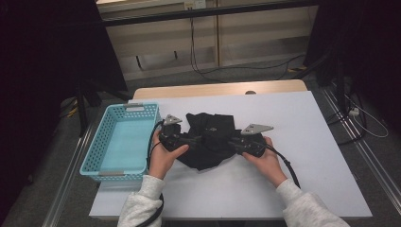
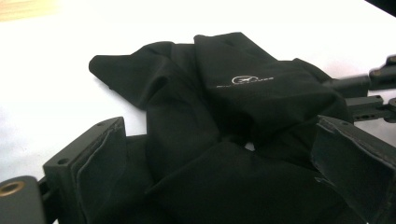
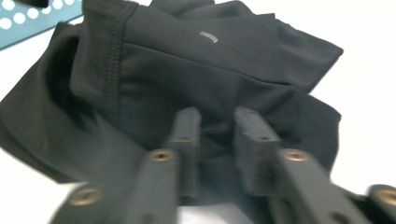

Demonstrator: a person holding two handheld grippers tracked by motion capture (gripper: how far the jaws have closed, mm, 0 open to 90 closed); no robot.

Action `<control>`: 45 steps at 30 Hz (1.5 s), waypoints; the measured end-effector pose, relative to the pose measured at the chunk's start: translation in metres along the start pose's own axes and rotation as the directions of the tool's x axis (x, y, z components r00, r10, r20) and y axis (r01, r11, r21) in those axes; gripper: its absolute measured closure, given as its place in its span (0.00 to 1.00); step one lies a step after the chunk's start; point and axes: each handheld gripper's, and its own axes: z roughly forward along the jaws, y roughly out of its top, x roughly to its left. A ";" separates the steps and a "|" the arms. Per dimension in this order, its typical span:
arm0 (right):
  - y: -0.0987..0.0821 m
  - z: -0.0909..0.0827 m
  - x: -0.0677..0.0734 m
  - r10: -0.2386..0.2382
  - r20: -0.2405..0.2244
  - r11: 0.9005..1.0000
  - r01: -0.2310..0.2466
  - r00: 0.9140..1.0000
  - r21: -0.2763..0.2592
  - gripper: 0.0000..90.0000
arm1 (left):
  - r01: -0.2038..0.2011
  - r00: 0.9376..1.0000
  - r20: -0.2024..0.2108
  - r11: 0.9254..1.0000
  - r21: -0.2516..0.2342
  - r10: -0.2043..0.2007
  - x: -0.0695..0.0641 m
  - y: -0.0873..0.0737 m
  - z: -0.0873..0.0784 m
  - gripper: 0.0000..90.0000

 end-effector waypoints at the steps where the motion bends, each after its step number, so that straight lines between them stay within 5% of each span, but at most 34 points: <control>1: 0.000 0.000 0.001 -0.003 -0.012 1.000 0.003 1.000 0.005 0.97 | 0.003 1.000 0.006 1.000 -0.002 -0.003 -0.001 0.000 0.000 0.05; 10: -0.001 -0.007 0.002 -0.038 -0.010 0.999 0.038 0.999 0.037 1.00 | 0.005 1.000 0.019 1.000 -0.001 -0.005 -0.001 0.003 0.003 0.05; 15: -0.005 -0.024 -0.005 -0.005 -0.015 1.000 0.006 1.000 0.011 1.00 | 0.012 1.000 0.021 1.000 0.005 -0.012 -0.002 0.003 0.008 0.05; 29: -0.024 -0.085 -0.037 0.028 0.059 1.000 -0.028 0.998 -0.011 1.00 | -0.003 1.000 0.016 1.000 -0.008 0.004 -0.005 0.009 0.005 0.05; 45: -0.049 -0.111 -0.052 0.032 0.129 0.999 -0.037 0.991 0.035 1.00 | -0.008 1.000 0.011 1.000 0.007 0.008 -0.004 0.008 0.012 0.06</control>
